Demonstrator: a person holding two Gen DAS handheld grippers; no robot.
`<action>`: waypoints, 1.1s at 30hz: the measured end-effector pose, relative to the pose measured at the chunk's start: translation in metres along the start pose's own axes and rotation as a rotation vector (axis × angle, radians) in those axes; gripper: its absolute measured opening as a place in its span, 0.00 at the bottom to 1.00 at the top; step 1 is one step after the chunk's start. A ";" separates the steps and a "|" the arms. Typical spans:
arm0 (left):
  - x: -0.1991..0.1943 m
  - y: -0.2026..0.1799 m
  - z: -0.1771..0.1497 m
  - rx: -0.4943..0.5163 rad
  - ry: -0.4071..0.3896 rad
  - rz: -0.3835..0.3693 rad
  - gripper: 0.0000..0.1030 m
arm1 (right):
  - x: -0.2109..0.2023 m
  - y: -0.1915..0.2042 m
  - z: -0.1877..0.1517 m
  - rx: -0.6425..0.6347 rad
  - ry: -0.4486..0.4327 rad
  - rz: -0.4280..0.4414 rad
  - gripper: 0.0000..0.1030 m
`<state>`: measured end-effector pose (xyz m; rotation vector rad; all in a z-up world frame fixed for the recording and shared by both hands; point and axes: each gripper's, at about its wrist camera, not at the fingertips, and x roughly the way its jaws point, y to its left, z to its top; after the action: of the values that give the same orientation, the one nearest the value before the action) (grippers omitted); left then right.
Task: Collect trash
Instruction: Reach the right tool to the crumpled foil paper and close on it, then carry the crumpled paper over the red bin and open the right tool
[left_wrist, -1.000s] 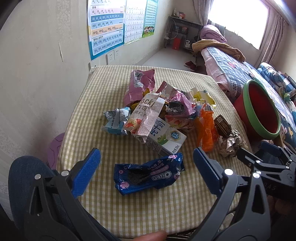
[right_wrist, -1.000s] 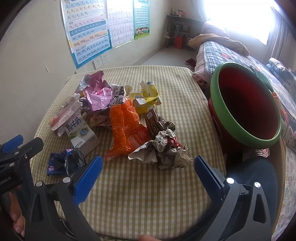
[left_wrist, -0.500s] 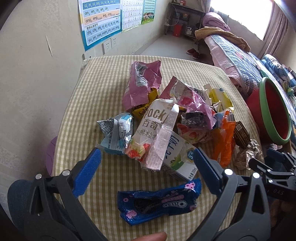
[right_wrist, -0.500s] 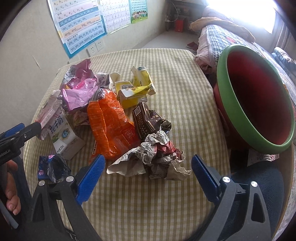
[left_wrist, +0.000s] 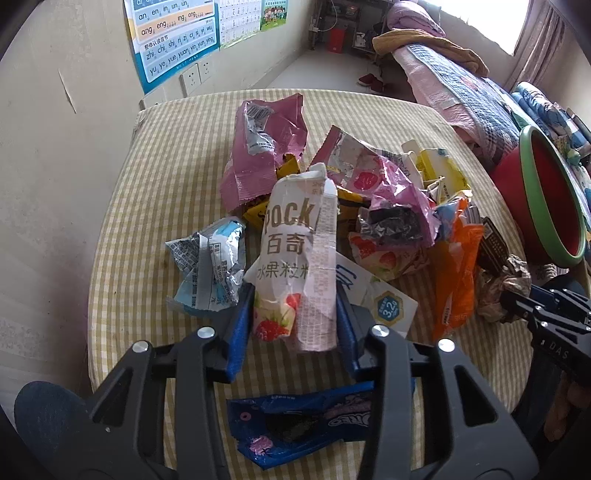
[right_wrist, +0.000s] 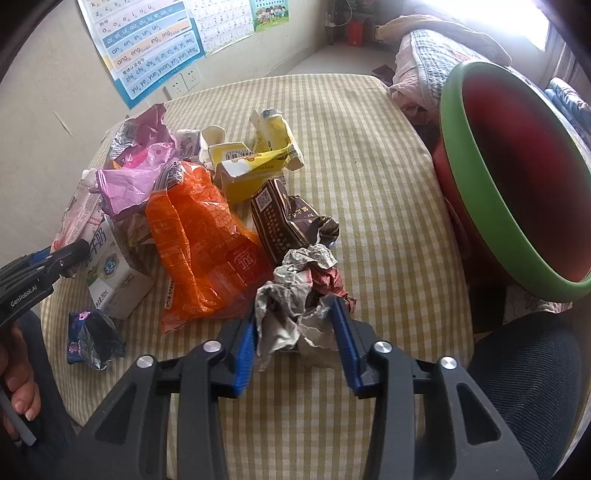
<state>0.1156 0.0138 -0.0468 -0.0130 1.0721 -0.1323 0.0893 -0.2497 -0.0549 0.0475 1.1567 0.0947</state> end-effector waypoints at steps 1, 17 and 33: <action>-0.002 0.000 0.000 0.000 -0.004 -0.003 0.36 | 0.000 0.000 0.000 -0.002 -0.002 0.003 0.25; -0.066 -0.005 -0.012 -0.035 -0.102 -0.042 0.34 | -0.051 0.005 -0.002 -0.003 -0.105 0.075 0.12; -0.097 -0.097 0.031 0.102 -0.177 -0.176 0.34 | -0.109 -0.052 0.020 0.074 -0.267 0.045 0.12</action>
<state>0.0875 -0.0730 0.0603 -0.0271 0.8859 -0.3386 0.0666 -0.3125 0.0481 0.1473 0.8919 0.0826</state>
